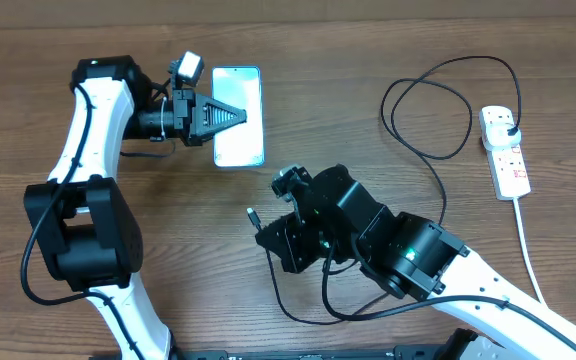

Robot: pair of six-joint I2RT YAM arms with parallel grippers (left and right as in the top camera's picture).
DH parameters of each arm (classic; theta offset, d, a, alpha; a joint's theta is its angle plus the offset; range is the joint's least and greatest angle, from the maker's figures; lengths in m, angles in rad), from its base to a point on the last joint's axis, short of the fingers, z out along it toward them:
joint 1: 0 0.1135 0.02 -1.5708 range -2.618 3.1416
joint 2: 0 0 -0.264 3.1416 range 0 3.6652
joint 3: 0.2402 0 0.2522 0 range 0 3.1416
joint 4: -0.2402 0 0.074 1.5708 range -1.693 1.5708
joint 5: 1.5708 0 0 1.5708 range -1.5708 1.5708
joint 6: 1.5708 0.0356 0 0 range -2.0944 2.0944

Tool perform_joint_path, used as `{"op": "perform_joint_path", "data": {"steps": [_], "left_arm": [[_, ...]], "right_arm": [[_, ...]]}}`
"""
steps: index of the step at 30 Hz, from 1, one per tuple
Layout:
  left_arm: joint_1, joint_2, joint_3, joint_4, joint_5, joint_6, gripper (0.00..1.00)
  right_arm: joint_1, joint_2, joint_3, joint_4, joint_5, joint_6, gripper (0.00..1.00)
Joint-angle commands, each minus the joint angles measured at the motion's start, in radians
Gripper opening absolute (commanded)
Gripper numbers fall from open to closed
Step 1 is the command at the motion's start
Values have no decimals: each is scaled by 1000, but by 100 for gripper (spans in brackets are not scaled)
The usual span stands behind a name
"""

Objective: Plug charger to phone and switch on socket
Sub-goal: 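Bring the held plug up under the phone's bottom port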

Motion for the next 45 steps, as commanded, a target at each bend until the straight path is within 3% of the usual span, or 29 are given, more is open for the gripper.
{"op": "perform_joint_path", "data": {"steps": [1, 6, 14, 27, 45], "left_arm": [[-22, -35, 17, 1, 66, -24, 4], [-45, -35, 17, 1, 66, -71, 4], [-56, -34, 17, 1, 66, -108, 4], [-54, -34, 17, 110, 66, -108, 4], [-56, -34, 17, 106, 66, -155, 4]], "right_arm": [[-3, 14, 6, 43, 40, 84, 4], [-3, 28, 6, 100, 50, 90, 4], [-3, 84, 6, 135, 119, 249, 4], [-3, 93, 6, 172, 230, 232, 4], [-2, 93, 6, 203, 245, 206, 4]]}}
